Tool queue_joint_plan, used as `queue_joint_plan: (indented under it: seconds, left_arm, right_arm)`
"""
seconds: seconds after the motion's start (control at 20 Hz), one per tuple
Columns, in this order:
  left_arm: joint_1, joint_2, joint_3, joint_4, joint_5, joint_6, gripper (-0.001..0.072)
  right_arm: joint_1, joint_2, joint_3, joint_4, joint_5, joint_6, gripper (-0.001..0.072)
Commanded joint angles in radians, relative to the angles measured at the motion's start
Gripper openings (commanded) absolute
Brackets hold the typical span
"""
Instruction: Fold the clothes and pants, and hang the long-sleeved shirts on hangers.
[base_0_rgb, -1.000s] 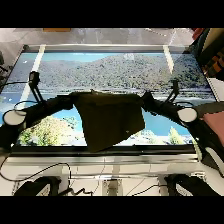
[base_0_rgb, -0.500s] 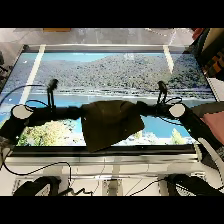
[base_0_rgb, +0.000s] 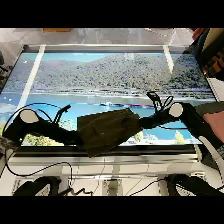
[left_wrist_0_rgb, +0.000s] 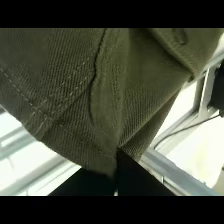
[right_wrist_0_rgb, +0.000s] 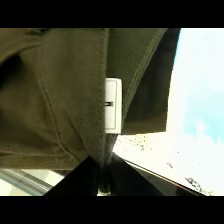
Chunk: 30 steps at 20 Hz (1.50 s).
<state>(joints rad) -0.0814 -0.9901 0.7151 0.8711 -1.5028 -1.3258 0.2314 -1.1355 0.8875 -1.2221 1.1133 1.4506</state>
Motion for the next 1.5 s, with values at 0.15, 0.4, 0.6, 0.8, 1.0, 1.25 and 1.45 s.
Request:
queue_joint_plan:
  seconds: [0.15,0.4,0.6,0.8,1.0,1.25,1.45]
  left_arm:
    - [0.000,-0.001,-0.086,-0.083,0.071,-0.029,0.0664]
    - [0.000,-0.001,-0.086,-0.094,0.174,-0.028,0.0665]
    - [0.000,-0.001,-0.085,-0.095,0.232,-0.028,0.0665]
    - [0.000,-0.001,-0.085,-0.095,0.254,-0.028,0.0664]
    - [0.000,-0.001,-0.085,-0.095,0.254,-0.028,0.0664]
    - [0.000,-0.001,-0.085,-0.095,0.255,-0.028,0.0664]
    - [0.000,-0.001,-0.085,-0.095,0.262,-0.028,0.0663]
  right_arm:
    - [-0.001,0.000,0.002,-0.039,-0.018,-0.006,0.0414]
    - [0.000,0.000,0.002,-0.050,-0.051,-0.007,0.0527]
    - [-0.007,-0.010,0.058,-0.236,-0.184,0.005,0.0616]
    - [-0.166,-0.163,0.247,-0.207,-0.044,0.016,0.0612]
    - [-0.330,-0.386,0.403,0.272,0.393,-0.245,0.0549]
    - [-0.260,-0.454,0.404,0.281,0.267,-0.280,0.0695]
    - [-0.150,-0.459,0.404,0.085,0.148,-0.210,0.0693]
